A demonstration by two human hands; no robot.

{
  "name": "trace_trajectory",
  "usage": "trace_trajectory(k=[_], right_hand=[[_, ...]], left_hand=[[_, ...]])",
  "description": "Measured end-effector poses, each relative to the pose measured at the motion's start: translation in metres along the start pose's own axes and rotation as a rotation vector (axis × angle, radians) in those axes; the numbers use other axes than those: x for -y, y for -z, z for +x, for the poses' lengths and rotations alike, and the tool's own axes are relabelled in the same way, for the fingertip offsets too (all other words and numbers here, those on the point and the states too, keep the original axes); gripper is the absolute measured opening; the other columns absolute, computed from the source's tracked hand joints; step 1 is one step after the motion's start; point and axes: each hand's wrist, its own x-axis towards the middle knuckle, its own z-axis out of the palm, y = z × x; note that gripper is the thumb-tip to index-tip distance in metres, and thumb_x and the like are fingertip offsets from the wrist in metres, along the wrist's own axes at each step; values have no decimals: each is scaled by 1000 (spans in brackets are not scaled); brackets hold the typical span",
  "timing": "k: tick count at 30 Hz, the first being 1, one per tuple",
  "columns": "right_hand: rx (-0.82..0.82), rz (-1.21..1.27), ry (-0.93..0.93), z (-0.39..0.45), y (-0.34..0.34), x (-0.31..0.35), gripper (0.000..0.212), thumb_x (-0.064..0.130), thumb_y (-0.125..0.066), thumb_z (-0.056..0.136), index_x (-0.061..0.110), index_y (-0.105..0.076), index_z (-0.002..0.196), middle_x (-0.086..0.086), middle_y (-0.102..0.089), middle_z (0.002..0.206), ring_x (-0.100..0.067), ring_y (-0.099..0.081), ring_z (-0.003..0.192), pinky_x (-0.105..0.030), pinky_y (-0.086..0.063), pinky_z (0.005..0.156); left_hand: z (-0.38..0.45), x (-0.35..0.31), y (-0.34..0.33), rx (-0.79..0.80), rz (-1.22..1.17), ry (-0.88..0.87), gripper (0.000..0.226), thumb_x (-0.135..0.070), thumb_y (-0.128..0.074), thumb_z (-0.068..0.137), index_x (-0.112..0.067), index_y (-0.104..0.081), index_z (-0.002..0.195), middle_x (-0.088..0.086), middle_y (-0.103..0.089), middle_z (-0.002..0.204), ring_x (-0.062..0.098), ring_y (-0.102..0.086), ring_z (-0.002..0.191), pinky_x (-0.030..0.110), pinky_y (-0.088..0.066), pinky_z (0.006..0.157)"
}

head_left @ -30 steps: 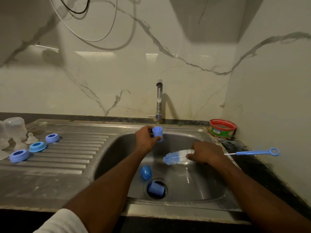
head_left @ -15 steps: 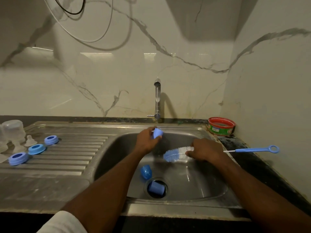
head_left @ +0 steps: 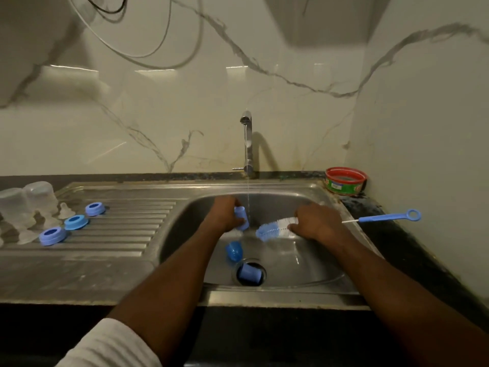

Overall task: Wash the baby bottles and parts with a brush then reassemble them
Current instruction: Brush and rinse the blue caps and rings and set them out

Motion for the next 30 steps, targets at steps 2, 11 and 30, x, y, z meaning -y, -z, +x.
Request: trace_trajectory(k=[2, 11, 30], right_hand=[[-64, 12, 15, -6, 6, 7, 42, 54, -55, 95, 25, -64, 124, -2, -65, 126, -23, -63, 112, -36, -49, 87], [-244, -39, -22, -14, 16, 25, 25, 38, -56, 98, 27, -65, 119, -1, -69, 119, -24, -67, 107, -32, -48, 81], [-296, 139, -4, -64, 28, 77, 26, 45, -50, 99, 26, -61, 113, 2, -70, 109, -18, -67, 95, -29, -48, 74]], left_hand=[[-6, -7, 16, -77, 2, -55, 42, -20, -82, 82, -19, -67, 121, 3, -68, 116, 17, -64, 108, 30, -50, 92], [-16, 3, 19, -158, 63, -4, 35, -30, -83, 80, -21, -63, 107, 0, -66, 107, 13, -62, 94, 32, -53, 83], [-90, 40, 88, -305, -102, -34, 25, -48, -69, 77, -26, -61, 86, -10, -64, 90, 8, -62, 84, 34, -53, 76]])
